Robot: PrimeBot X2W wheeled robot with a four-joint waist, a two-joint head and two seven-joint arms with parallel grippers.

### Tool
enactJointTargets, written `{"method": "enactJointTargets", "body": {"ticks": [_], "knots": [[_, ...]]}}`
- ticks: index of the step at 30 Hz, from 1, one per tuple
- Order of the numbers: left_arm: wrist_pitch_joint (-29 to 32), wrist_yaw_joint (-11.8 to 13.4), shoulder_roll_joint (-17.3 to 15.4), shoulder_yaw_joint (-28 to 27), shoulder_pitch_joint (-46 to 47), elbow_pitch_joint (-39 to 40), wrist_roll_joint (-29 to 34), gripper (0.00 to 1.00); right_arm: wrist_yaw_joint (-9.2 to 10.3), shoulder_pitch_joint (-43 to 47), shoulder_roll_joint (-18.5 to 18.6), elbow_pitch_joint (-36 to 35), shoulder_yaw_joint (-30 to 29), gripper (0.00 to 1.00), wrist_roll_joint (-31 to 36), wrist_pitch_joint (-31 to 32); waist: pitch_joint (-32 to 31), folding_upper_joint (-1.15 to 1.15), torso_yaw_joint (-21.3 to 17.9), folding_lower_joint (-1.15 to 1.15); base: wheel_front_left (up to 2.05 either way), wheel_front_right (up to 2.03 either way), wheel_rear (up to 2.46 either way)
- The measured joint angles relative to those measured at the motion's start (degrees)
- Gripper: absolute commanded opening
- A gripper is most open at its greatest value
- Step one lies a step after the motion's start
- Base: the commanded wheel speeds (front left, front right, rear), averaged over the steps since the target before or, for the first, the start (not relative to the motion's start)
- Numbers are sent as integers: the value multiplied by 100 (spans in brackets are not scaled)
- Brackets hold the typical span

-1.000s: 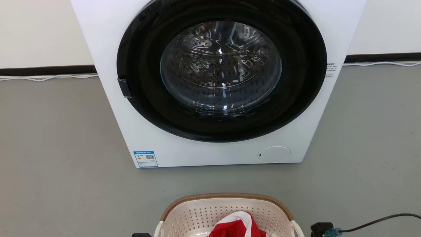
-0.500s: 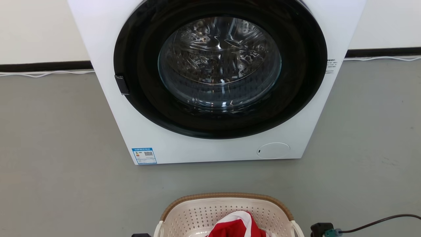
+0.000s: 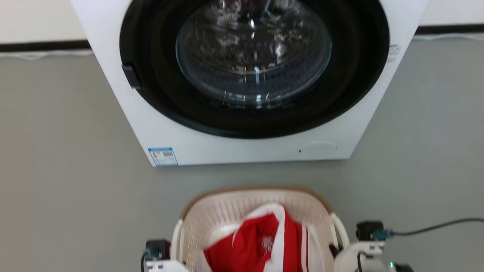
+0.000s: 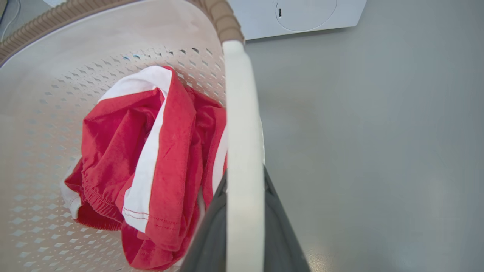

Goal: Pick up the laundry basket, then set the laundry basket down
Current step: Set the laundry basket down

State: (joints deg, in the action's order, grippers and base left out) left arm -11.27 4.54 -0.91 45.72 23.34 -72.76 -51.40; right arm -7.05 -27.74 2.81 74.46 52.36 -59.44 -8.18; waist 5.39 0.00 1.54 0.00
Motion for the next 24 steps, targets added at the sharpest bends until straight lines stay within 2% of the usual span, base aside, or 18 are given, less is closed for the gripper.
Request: {"method": "enactJointTargets", "body": {"ticks": [12, 24], "knots": [[-187, 29, -69, -113, 1178, -3, -4, 0, 0, -1223, 31, 15, -92, 0, 169, -210, 1128, 0, 47, 0, 0, 0, 0], [-296, 100, -91, -196, 2474, 33, 70, 0, 1, -2388, 78, 30, -1167, 0, 1323, -324, 2688, 0, 132, 0, 0, 0, 0]]}}
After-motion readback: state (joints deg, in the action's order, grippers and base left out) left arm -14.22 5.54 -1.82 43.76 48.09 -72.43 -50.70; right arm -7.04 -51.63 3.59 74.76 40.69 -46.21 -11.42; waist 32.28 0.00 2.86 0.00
